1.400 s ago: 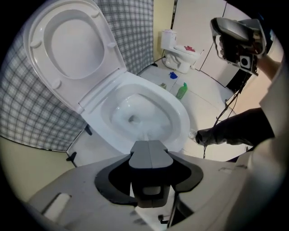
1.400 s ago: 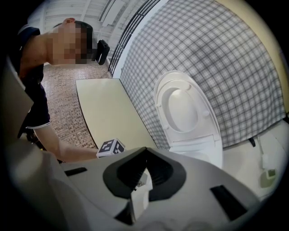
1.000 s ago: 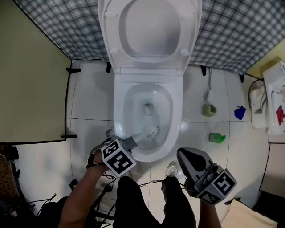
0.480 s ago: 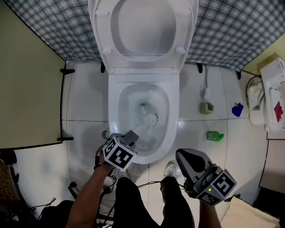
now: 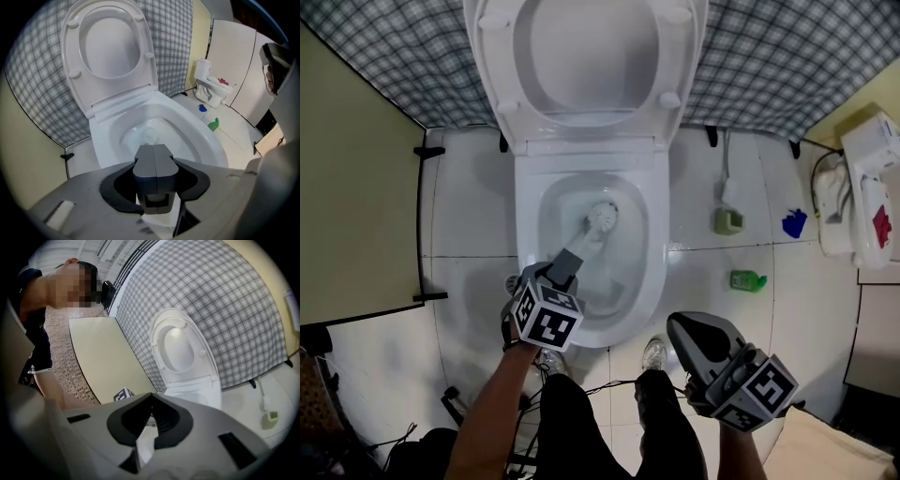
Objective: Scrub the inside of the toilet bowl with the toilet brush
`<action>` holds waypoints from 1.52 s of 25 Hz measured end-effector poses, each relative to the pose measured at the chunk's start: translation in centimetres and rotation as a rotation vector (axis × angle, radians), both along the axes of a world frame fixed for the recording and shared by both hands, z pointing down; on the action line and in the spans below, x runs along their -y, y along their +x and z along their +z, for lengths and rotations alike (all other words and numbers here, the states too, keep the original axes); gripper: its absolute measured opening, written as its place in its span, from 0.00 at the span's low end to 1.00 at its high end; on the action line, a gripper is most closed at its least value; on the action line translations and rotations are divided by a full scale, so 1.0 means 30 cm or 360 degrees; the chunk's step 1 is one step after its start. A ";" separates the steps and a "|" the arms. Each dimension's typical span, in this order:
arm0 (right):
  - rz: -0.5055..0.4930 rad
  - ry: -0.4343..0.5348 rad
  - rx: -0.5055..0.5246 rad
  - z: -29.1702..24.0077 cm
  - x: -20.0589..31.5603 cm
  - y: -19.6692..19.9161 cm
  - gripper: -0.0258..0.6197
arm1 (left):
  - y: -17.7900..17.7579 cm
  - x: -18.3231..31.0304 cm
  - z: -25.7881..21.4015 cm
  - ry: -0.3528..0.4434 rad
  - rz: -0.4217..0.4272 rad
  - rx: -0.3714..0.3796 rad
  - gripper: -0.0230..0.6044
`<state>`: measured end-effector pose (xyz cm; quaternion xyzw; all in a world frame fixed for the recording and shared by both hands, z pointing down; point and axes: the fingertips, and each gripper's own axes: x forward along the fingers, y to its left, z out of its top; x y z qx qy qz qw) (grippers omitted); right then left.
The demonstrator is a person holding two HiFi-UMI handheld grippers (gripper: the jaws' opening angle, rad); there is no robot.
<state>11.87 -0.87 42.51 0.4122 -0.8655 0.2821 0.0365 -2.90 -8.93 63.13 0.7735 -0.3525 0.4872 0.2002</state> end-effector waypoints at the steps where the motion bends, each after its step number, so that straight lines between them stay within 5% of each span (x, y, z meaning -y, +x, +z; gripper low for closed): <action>1: -0.0002 -0.0005 0.0000 0.004 -0.003 -0.003 0.04 | -0.009 0.008 -0.008 0.0026 -0.0013 0.0006 0.34; 9: -0.0015 -0.0005 0.0002 0.002 -0.007 -0.021 0.04 | -0.129 0.012 -0.040 0.0098 -0.0093 0.0145 0.34; 25: -0.0007 0.0026 0.0056 -0.025 -0.070 -0.040 0.04 | -0.250 -0.146 -0.048 -0.0266 0.0172 0.0399 0.33; 38: 0.0031 0.0037 0.0064 -0.036 -0.116 -0.012 0.04 | -0.181 -0.294 -0.018 -0.0516 0.0326 0.0295 0.33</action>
